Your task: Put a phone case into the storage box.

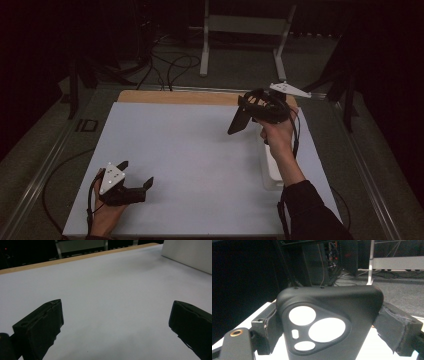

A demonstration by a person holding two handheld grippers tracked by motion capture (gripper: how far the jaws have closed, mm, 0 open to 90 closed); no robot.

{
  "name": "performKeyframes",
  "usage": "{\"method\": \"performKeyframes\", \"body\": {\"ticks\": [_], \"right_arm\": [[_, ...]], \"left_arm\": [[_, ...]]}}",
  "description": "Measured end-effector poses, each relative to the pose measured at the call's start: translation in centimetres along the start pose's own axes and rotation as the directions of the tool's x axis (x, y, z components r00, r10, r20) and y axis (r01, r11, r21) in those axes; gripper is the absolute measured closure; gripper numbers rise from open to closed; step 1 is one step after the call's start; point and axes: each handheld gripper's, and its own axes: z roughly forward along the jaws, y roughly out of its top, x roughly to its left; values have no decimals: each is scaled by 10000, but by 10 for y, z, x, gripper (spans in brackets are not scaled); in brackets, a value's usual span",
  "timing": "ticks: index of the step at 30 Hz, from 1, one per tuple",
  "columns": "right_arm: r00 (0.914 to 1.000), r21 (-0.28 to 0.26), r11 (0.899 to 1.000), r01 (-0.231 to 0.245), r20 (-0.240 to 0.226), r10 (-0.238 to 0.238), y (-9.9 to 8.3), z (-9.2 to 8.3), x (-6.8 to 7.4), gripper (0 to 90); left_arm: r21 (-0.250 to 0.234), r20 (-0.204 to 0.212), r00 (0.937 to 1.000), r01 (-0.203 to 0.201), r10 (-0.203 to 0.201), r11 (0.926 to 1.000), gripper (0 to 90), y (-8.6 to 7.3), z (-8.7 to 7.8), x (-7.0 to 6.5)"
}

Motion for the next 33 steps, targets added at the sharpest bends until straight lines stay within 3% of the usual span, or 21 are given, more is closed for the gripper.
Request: {"method": "performKeyframes", "body": {"ticks": [21,33], "right_arm": [[9985,-242,9997,33,551,-20,11,3,-16,148],[9915,-383,9991,-164,1281,212,20,2,-33,148]], "left_arm": [[-52,-26,10000,-29,28,10000,1,0,0,-1],[-22,-55,9999,-153,153,9999,1,0,0,-2]]}}
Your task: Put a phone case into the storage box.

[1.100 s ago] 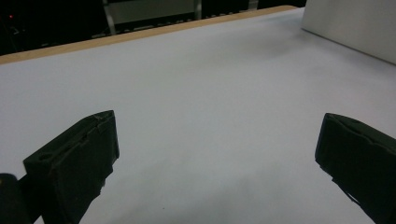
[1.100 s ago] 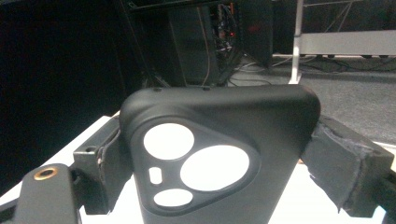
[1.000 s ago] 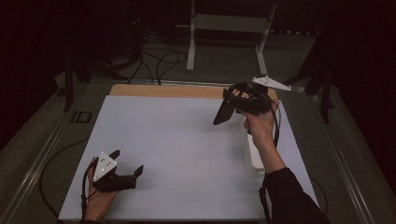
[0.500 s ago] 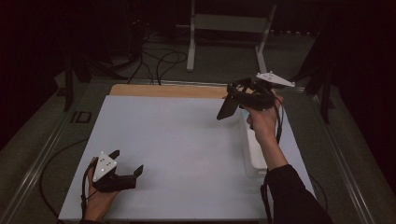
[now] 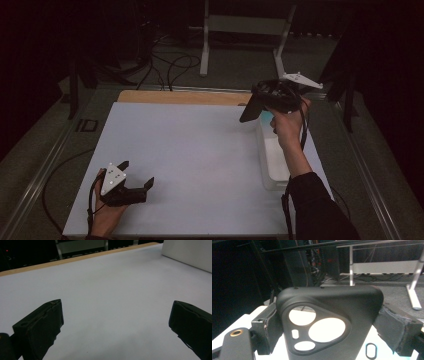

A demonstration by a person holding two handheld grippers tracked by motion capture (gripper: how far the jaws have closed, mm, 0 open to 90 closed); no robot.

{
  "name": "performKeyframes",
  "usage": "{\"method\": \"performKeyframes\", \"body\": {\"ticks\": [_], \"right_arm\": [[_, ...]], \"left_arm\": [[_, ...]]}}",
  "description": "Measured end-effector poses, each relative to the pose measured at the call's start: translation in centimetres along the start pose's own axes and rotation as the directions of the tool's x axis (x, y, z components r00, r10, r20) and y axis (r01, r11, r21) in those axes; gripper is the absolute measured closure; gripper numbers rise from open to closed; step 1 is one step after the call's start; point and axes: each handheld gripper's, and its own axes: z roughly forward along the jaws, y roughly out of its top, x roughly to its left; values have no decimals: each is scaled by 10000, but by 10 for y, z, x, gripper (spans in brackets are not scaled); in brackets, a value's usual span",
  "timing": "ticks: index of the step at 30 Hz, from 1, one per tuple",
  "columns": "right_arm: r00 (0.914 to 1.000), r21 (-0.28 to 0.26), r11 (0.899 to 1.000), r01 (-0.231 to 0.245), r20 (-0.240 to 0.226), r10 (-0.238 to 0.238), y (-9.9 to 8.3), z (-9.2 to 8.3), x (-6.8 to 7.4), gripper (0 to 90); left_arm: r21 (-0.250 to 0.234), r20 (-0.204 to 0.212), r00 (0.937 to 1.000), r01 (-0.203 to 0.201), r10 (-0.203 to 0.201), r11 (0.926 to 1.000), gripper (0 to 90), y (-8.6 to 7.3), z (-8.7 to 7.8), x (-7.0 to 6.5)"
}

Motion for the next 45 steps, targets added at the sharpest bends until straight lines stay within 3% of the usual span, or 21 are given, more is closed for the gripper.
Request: {"method": "performKeyframes", "body": {"ticks": [11,21,45], "right_arm": [[9967,56,9998,165,790,-169,2,1,-12,148],[9859,276,9987,437,1606,-475,2,3,-24,147],[9687,737,9958,537,2383,-698,-1,8,-38,147]], "left_arm": [[-18,-2,10000,-6,6,10000,1,0,0,0],[-25,-14,10000,-6,6,10000,1,0,-1,0],[-40,-14,10000,16,-16,10000,1,0,-1,0]]}}
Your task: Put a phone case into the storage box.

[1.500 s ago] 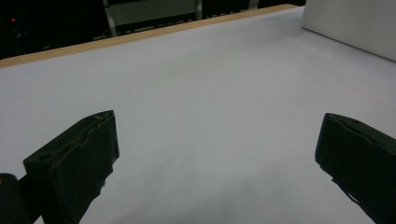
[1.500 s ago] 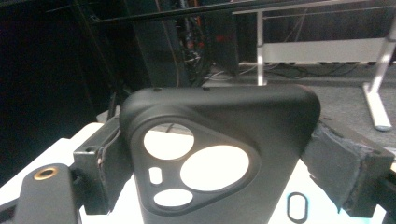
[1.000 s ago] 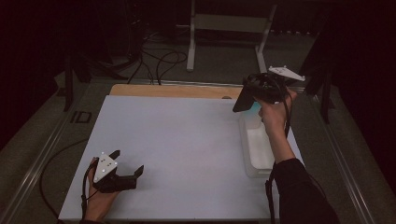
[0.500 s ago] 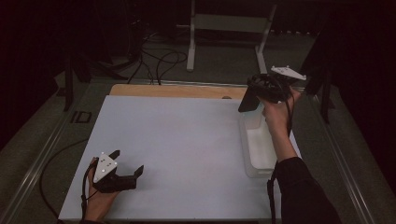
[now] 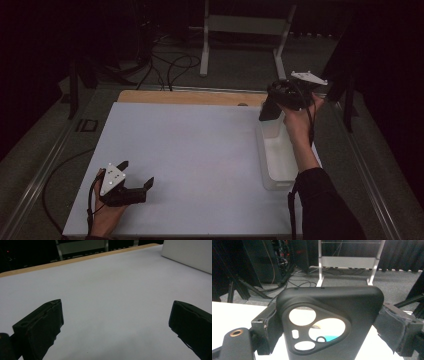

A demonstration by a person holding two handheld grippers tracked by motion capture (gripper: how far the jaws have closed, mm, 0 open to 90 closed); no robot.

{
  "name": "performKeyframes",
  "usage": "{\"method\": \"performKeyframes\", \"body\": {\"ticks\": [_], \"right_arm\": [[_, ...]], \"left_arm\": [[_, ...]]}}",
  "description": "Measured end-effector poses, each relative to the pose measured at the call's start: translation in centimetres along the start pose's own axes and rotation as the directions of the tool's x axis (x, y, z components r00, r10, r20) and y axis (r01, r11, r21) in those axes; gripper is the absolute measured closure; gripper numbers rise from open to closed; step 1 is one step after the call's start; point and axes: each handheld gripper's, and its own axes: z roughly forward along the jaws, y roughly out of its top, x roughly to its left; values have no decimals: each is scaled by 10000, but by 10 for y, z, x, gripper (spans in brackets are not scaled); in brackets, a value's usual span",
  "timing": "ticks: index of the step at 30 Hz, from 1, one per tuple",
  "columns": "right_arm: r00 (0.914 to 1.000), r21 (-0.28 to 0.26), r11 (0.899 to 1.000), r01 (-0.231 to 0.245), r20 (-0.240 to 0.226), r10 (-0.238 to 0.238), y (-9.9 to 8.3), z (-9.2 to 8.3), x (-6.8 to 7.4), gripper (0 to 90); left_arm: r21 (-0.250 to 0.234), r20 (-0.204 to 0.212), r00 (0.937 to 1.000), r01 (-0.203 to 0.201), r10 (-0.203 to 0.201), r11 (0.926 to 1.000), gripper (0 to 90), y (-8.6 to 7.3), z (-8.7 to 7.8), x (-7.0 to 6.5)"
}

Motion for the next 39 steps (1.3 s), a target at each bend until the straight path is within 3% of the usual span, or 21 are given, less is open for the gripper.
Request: {"method": "performKeyframes", "body": {"ticks": [15,24,34,35,39], "right_arm": [[9988,595,9982,116,469,-144,-8,9,-6,145],[9980,1136,9933,-188,625,118,-25,20,-11,144],[9968,1717,9852,21,785,-158,-43,33,-7,143],[9948,1992,9795,298,892,-484,-49,38,-3,142],[9922,2272,9730,399,1058,-654,-53,42,0,141]], "left_arm": [[-1,-4,10000,-23,23,10000,1,0,0,0],[6,8,10000,-12,12,10000,1,0,0,-1],[-28,-7,10000,27,-27,10000,1,0,-1,0],[-28,-5,10000,25,-25,10000,1,0,-1,0],[-33,-13,10000,38,-38,10000,1,0,-1,0]]}}
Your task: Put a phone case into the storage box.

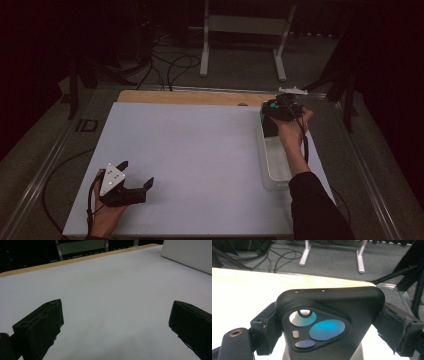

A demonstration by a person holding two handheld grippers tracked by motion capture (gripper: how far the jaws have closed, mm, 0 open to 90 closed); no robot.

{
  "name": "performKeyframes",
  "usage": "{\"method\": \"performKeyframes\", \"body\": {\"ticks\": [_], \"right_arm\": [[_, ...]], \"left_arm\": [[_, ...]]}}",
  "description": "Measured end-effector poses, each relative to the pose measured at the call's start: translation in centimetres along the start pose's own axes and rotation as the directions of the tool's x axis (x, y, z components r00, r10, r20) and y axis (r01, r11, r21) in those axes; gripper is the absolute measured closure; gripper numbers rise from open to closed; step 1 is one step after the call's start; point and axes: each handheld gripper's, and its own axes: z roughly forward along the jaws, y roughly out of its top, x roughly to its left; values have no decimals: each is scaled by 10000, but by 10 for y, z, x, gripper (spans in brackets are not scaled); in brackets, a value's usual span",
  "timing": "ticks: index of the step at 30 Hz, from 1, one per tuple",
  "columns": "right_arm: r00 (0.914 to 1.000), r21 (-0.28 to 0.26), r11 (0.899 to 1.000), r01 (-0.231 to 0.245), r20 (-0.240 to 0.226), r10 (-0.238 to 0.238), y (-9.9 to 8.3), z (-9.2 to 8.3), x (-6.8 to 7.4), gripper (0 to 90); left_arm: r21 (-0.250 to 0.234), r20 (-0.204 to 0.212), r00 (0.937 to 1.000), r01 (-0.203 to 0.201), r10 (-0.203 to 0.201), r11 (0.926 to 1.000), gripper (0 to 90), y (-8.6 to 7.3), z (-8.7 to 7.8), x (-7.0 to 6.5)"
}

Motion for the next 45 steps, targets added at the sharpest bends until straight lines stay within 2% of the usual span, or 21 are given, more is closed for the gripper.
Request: {"method": "performKeyframes", "body": {"ticks": [10,15,18,19,21,25,29,35,41,45], "right_arm": [[10000,431,9991,-12,79,8,-3,16,1,137],[9997,312,9993,-219,61,217,-3,21,-1,135],[9997,392,9991,-183,-123,188,-1,25,-1,124],[9992,406,9989,-217,-315,230,0,26,-2,97],[9967,409,9980,-478,-641,503,1,26,-5,78],[9965,274,9991,-311,-765,331,1,26,-5,76],[9961,171,9989,-445,-759,457,1,25,-7,76],[9950,-55,9984,-562,-835,556,-1,15,-11,77],[9892,-398,9990,-188,-1458,128,-6,-7,-10,77],[9799,-638,9978,201,-1969,-324,-13,-25,-4,77]], "left_arm": [[49,20,10000,-25,25,10000,1,0,0,0],[51,30,10000,-7,7,10000,1,0,0,0],[29,24,10000,11,-11,10000,1,0,0,0],[26,17,10000,13,-13,10000,1,0,0,1],[8,22,10000,25,-25,10000,1,0,0,1],[18,12,10000,11,-11,10000,1,0,0,1],[-12,0,10000,24,-24,10000,1,0,0,1],[-4,-32,10000,16,-16,10000,1,0,-1,1],[-40,-68,10000,31,-31,10000,1,1,-2,1],[-63,-73,10000,31,-31,10000,1,2,-2,1]]}}
